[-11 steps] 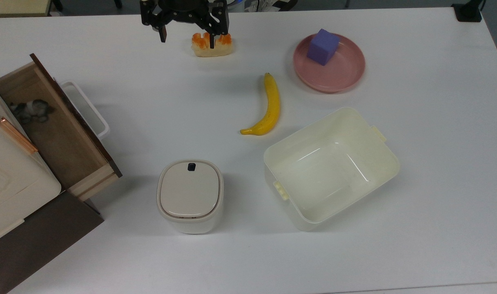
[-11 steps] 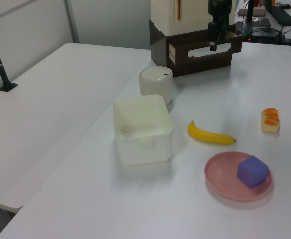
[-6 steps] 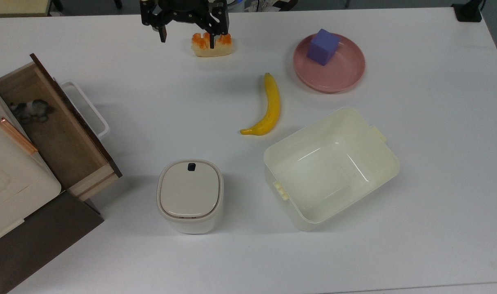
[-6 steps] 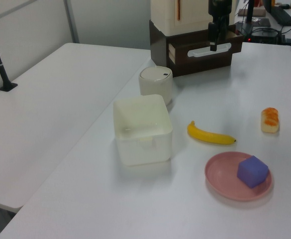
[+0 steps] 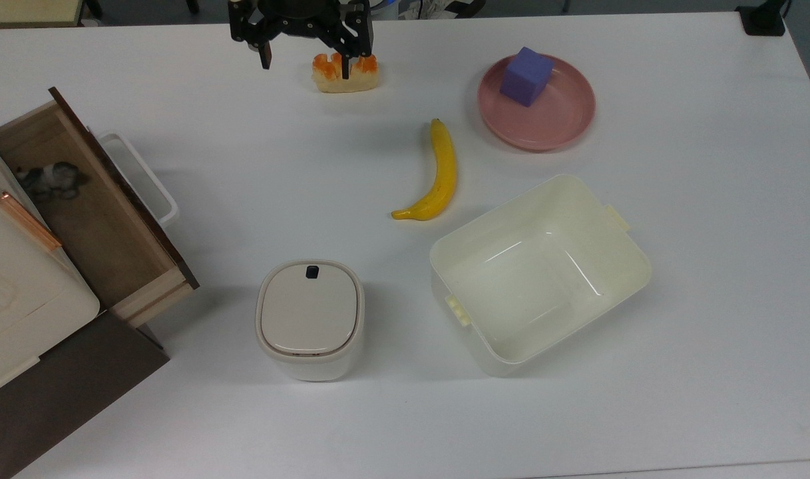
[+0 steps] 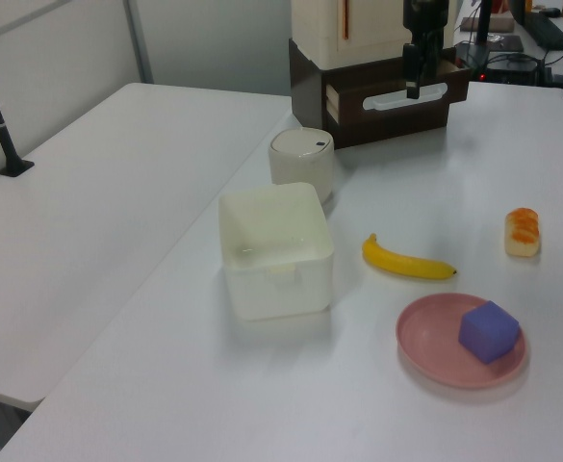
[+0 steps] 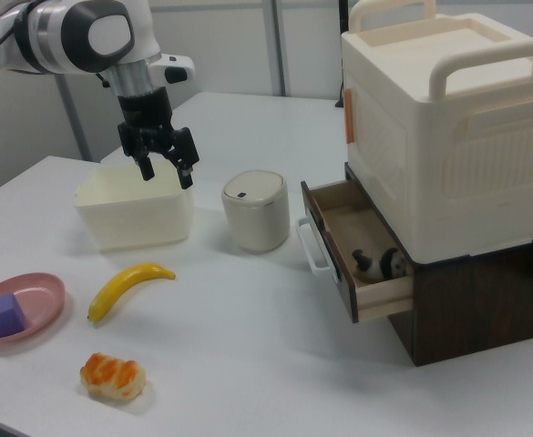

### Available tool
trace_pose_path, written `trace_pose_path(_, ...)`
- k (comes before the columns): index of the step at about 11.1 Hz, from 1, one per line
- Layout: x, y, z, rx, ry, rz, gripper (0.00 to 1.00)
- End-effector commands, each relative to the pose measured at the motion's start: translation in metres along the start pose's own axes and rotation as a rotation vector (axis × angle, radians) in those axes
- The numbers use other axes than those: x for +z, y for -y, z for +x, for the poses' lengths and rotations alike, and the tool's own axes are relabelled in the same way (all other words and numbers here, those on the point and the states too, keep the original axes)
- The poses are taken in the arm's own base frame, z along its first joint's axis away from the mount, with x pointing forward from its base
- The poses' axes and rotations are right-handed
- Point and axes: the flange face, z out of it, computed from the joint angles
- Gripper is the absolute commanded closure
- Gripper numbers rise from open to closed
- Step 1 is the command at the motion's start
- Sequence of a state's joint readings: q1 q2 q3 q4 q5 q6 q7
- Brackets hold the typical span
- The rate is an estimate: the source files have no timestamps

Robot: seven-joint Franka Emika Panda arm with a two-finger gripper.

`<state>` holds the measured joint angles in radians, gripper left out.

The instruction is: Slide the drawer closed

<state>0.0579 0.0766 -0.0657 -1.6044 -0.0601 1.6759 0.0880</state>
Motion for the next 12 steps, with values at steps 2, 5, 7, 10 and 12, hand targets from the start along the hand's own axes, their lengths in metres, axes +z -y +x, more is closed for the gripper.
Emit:
trace_pose_path(2,-0.0008,0.0004,-0.0082,-0.019,0.011,0.012,0.0)
trace_pose_path(5,-0.0014,0.0005,-0.0088,-0.093,0.011,0.025,0.43)
trace_pose_path(7,-0.0006,0.0006,-0.0084,-0.125,0.012,0.025,0.8)
trace_pose_path(10,0.001,0.0017,-0.0082,-0.133,0.015,0.025,1.0)
trace_pose_path(12,0.0047,-0.0063,-0.0034,-0.082,-0.002,0.025,1.0)
